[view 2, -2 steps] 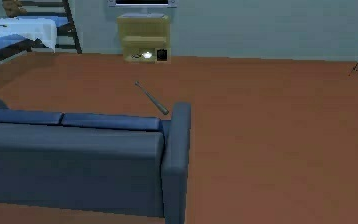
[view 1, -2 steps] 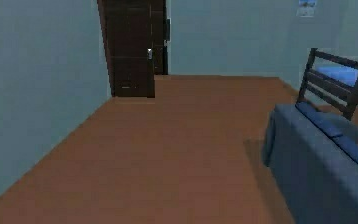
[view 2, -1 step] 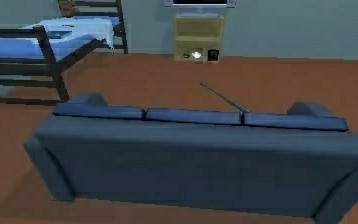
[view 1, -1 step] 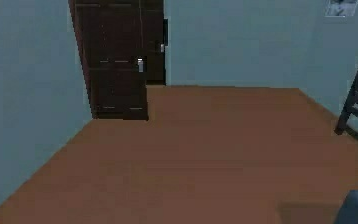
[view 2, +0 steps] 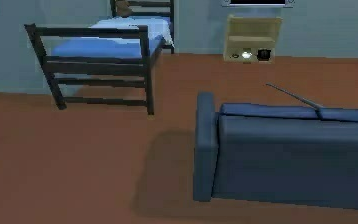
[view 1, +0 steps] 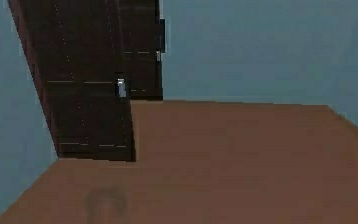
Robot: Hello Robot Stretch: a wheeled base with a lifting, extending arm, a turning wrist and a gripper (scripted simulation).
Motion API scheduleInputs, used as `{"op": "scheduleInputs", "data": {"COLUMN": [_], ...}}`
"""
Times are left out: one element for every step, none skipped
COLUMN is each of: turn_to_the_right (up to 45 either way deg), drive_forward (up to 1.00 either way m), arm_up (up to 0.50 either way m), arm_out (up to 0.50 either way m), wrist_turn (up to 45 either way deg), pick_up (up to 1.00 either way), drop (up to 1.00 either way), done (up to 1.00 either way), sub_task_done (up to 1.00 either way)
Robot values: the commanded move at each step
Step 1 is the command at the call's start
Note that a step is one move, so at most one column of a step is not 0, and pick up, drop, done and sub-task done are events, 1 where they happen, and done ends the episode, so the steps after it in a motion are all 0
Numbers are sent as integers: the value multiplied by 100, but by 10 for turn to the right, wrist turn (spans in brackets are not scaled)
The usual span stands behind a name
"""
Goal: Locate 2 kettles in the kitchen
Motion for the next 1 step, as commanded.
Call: {"op": "scheduleInputs", "data": {"turn_to_the_right": [0], "drive_forward": [100], "arm_up": [0], "arm_out": [0], "wrist_turn": [0], "pick_up": [0], "drop": [0], "done": [0], "sub_task_done": [0]}}
